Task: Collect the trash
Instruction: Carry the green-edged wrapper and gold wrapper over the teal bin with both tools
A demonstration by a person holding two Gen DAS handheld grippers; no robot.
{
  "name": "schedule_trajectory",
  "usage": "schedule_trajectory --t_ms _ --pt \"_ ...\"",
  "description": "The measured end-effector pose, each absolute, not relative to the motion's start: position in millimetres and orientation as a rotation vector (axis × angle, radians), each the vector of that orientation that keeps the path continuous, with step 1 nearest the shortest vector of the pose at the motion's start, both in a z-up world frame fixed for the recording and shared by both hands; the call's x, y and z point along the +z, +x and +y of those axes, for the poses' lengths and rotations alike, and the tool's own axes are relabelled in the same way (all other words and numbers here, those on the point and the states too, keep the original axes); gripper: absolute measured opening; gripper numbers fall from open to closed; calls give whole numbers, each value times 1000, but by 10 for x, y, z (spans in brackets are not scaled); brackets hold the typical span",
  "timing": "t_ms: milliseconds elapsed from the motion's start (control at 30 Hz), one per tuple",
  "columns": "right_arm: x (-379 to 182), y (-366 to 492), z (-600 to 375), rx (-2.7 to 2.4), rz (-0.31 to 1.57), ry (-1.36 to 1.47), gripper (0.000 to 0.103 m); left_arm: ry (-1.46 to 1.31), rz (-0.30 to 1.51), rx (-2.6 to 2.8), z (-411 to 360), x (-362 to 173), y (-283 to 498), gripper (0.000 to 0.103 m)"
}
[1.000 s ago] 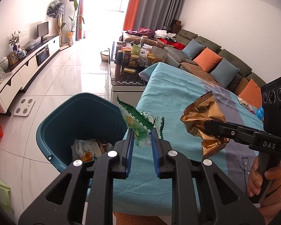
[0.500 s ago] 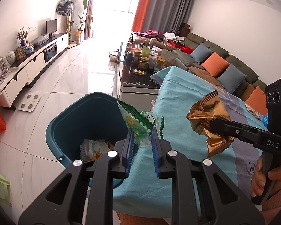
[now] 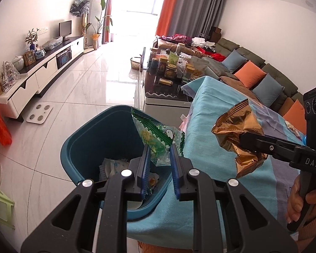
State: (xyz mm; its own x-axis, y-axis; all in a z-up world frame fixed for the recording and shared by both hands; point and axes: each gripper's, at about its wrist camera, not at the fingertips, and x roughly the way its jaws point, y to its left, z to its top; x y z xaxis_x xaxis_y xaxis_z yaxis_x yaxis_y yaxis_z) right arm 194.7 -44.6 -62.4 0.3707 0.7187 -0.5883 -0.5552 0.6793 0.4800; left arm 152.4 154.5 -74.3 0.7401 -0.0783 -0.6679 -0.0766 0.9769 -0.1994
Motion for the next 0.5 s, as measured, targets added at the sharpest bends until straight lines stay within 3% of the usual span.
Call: schedule_trajectory --t_ms 500 --pt "-586 2002 -223 834 870 180 25 -214 736 43 1539 -774 1558 19"
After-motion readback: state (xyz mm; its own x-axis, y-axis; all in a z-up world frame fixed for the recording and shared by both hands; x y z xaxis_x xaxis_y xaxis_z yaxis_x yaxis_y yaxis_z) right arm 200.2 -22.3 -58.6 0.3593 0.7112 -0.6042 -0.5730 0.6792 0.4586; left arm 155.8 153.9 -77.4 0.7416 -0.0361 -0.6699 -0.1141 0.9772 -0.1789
